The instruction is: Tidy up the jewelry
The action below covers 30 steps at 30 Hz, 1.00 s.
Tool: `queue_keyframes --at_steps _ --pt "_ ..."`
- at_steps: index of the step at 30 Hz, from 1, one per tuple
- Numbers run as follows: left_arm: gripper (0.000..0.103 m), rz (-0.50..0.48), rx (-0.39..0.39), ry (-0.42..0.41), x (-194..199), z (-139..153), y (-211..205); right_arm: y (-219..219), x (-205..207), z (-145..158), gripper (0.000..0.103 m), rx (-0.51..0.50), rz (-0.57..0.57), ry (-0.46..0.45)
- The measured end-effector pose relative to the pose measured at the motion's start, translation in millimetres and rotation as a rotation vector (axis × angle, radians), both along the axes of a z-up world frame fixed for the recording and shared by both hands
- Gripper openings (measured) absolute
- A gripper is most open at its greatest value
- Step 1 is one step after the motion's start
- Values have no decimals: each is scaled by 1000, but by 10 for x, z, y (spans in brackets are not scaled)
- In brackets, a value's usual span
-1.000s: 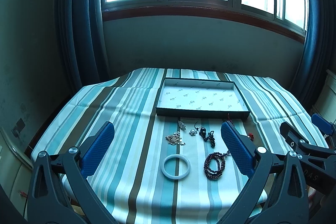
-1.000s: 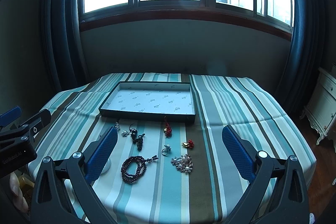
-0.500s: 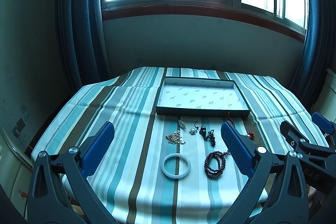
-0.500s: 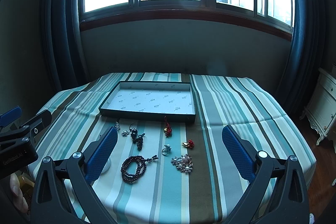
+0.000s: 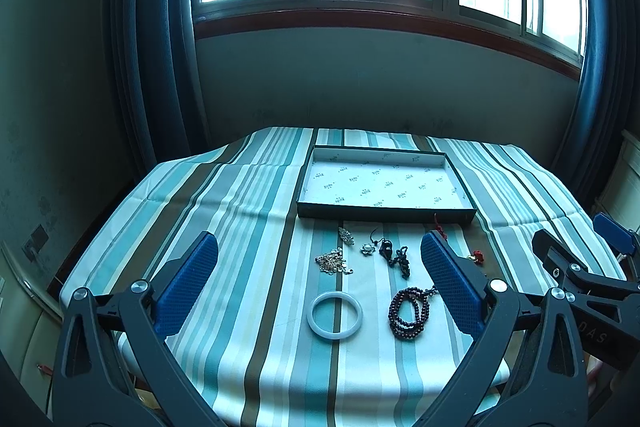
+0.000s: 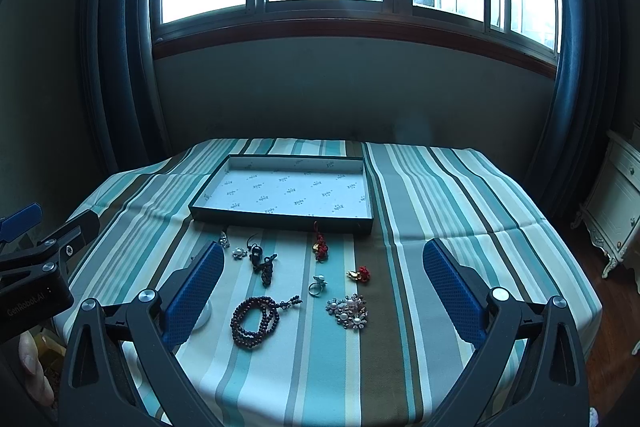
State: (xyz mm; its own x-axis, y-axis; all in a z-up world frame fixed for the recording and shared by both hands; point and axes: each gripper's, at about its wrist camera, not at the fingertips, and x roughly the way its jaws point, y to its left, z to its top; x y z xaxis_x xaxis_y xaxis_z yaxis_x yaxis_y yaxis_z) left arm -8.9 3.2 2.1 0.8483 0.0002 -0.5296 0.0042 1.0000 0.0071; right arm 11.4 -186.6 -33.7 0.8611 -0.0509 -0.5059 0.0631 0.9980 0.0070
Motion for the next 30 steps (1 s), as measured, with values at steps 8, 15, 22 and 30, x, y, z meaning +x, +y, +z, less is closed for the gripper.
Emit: queue_keyframes --at_steps 8,15,22,30 --pt "101 0 0 0 -12 -5 6 2 -6 -2 99 -2 1 0" --pt "101 0 1 -1 -12 -5 8 2 -1 -28 99 0 3 3" --pt "101 -4 1 40 86 -128 55 -32 113 -158 99 0 9 41" --pt "101 0 5 217 462 -666 159 -150 449 -659 99 26 22 186"
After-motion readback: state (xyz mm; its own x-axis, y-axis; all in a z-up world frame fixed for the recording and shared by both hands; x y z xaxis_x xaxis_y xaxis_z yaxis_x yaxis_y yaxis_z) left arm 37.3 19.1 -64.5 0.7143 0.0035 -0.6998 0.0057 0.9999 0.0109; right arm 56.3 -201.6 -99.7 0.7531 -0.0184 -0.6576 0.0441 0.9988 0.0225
